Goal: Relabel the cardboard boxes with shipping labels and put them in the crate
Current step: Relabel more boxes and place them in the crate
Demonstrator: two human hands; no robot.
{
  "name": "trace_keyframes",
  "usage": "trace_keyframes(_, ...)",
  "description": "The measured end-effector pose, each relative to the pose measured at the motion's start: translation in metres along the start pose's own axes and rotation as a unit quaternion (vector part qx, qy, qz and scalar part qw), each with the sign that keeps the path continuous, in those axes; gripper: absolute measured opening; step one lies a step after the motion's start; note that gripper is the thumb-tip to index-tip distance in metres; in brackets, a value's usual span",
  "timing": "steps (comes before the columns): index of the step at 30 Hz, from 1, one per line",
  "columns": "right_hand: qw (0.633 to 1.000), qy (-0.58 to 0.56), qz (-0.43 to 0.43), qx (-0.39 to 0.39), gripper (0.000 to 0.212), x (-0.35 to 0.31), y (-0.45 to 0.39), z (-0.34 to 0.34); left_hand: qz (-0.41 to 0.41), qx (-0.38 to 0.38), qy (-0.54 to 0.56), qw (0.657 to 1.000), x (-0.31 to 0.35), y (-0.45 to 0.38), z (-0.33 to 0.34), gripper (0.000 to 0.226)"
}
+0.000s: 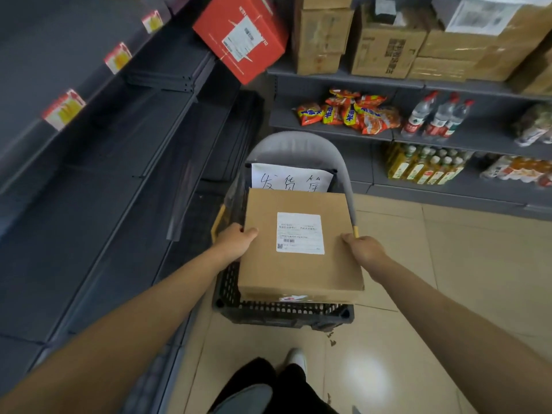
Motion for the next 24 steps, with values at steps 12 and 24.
trace_keyframes(12, 0.994, 0.041, 0.089, -0.038, 0.049, -0.023, -0.125, 0.039, -0.083, -0.054, -0.019, 0.995, 0.001, -0.142, -0.008, 0.048)
trace_keyframes(24, 0.983, 0.074, 0.152, -0.069, 0.05, -0.026, -0.236, 0.076, -0.18, -0.065, -0.007, 0.982, -0.022, -0.25, 0.003, 0.045)
Point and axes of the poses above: each hand's wrist, its own y-axis away from the middle knuckle, its own z-axis out of the palm, x = y × z, the point moved 10 cm from there along -y, towards the middle knuckle, and after that the axes turned 8 degrees about -x, right-handed, at the moved point
